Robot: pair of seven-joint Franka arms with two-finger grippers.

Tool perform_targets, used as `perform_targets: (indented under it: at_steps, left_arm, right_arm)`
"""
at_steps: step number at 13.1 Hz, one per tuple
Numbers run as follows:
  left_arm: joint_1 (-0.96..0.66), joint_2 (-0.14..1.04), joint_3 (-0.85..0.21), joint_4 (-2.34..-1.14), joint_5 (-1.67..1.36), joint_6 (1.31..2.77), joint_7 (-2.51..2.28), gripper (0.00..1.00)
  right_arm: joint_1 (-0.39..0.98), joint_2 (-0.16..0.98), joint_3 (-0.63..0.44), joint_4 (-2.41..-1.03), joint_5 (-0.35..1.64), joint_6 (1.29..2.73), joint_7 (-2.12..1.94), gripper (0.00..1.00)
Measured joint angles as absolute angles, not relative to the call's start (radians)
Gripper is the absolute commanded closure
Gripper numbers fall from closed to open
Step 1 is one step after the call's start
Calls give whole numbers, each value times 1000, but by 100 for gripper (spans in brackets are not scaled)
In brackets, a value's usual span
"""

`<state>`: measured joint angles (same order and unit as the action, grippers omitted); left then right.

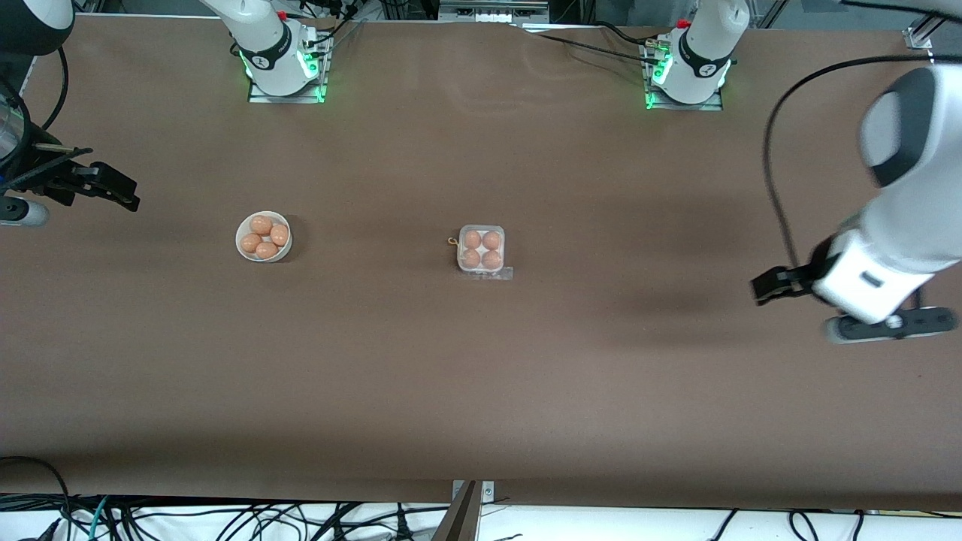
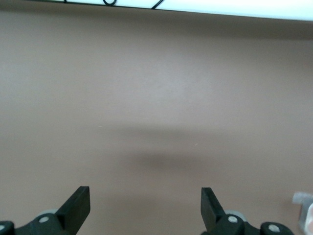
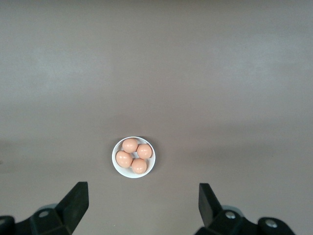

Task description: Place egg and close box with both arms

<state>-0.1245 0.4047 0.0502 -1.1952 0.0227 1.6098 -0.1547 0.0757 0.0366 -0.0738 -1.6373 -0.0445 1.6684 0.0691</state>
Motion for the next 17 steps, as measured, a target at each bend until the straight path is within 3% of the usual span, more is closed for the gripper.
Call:
perform_targets:
  at_steps: [10, 17]
  left_arm:
    - [-87, 116, 40, -1537, 23, 1603, -92, 0]
    - [-74, 43, 42, -1652, 23, 1606, -92, 0]
  right_arm:
    - [76, 37, -73, -1638, -45, 1668, 69, 0]
    - [76, 37, -72, -1638, -45, 1668, 69, 0]
